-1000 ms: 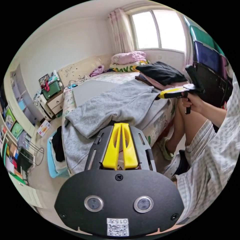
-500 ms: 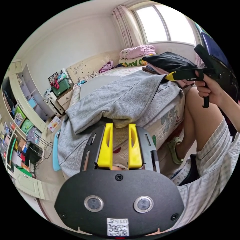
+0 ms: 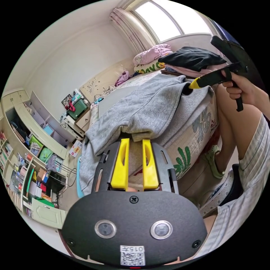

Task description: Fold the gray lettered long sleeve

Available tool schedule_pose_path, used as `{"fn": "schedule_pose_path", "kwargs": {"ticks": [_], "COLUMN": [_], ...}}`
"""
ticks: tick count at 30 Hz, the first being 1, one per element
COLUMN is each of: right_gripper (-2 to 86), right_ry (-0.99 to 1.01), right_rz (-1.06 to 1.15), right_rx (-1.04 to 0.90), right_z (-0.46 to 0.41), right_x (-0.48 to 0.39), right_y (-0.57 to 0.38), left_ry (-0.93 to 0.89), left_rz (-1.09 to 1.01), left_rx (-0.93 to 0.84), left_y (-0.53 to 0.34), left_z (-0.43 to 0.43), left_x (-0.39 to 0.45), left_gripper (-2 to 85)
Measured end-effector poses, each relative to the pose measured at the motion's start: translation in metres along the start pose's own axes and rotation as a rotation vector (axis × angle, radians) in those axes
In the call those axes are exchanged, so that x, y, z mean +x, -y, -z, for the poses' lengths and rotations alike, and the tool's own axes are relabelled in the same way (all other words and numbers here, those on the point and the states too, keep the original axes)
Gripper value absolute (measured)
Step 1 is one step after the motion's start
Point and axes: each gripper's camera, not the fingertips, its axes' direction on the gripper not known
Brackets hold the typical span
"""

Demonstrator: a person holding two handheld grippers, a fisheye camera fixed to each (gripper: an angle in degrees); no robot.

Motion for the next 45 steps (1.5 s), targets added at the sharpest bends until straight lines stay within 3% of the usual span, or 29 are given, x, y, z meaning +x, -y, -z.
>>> {"fn": "schedule_pose_path", "kwargs": {"ticks": [6, 17, 19, 24, 31, 37, 45], "right_gripper": [6.2, 0.5, 0.5, 0.9, 3.7, 5.9, 3.3], "right_ry": [-0.067, -0.138, -0.137, -0.115, -0.096, -0.078, -0.117], "right_rz": [0.022, 0.098, 0.094, 0.044, 0.046, 0.033, 0.05], "right_rx": [-0.046, -0.069, -0.071, -0.057, -0.09, -0.082, -0.085], "right_z": [-0.027, 0.01, 0.007, 0.001, 0.002, 0.008, -0.002], "right_x": [0.01, -0.001, 0.001, 0.015, 0.022, 0.033, 0.018], "right_y": [-0.006, 0.0, 0.0, 0.001, 0.008, 0.012, 0.033], "left_ry": [0.018, -0.311, -0.299, -0.27, 0.024, 0.103, -0.002], "left_rz": [0.072, 0.52, 0.543, 0.422, 0.052, 0.032, 0.113], "left_rx": [0.08, 0.162, 0.128, 0.063, -0.006, 0.093, 0.114], "left_y": [-0.011, -0.052, -0.061, -0.062, -0.035, -0.04, -0.04], "left_z": [0.01, 0.06, 0.053, 0.025, -0.013, -0.009, -0.029], "left_x": [-0.005, -0.074, -0.075, -0.051, 0.004, 0.003, -0.024], "left_gripper": [3.2, -0.3, -0.1, 4.3, 7.3, 6.4, 1.7]}}
